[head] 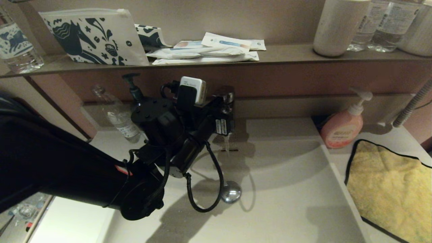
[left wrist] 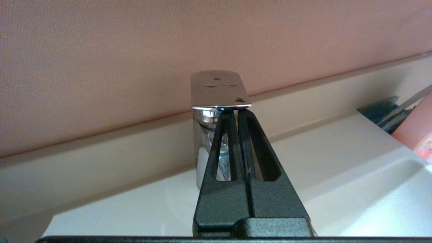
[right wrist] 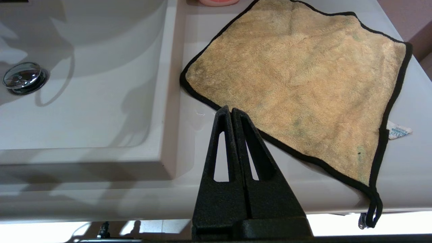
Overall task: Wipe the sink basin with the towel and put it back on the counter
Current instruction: Turn on the faucet
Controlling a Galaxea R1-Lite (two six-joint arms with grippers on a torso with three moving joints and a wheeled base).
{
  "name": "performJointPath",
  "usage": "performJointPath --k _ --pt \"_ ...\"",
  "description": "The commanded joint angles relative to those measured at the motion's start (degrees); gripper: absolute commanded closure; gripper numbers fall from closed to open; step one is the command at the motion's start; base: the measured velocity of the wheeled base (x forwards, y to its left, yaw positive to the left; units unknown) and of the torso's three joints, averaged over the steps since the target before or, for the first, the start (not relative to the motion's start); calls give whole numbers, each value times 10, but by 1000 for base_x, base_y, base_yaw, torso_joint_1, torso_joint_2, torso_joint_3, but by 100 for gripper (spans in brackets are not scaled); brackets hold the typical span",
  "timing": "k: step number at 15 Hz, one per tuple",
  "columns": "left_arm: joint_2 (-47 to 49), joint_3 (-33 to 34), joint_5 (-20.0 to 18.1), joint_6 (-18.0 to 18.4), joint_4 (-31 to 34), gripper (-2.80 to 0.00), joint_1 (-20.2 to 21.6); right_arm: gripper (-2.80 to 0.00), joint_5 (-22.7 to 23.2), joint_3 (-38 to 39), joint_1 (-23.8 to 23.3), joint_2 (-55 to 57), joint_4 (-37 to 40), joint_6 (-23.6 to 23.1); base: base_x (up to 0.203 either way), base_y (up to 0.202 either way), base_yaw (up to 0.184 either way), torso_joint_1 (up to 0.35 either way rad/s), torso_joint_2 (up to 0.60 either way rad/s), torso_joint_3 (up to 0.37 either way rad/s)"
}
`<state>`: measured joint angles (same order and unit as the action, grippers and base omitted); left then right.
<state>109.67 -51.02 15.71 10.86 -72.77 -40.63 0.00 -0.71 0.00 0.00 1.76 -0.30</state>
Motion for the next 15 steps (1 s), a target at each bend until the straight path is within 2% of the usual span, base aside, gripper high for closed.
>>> performJointPath --k 1,10,12,15 --pt "-2 -2 1 0 -4 0 0 0 0 0 0 0 0 -1 0 0 0 0 0 0" --pt "-6 -3 2 4 -4 0 0 0 0 0 0 0 0 0 0 0 0 0 0 0" --pt "-4 -3 1 19 -5 0 0 0 0 0 0 0 0 0 0 0 0 0 0 0" --pt "-5 -3 1 20 -5 0 0 0 0 0 0 0 0 0 0 0 0 0 0 0"
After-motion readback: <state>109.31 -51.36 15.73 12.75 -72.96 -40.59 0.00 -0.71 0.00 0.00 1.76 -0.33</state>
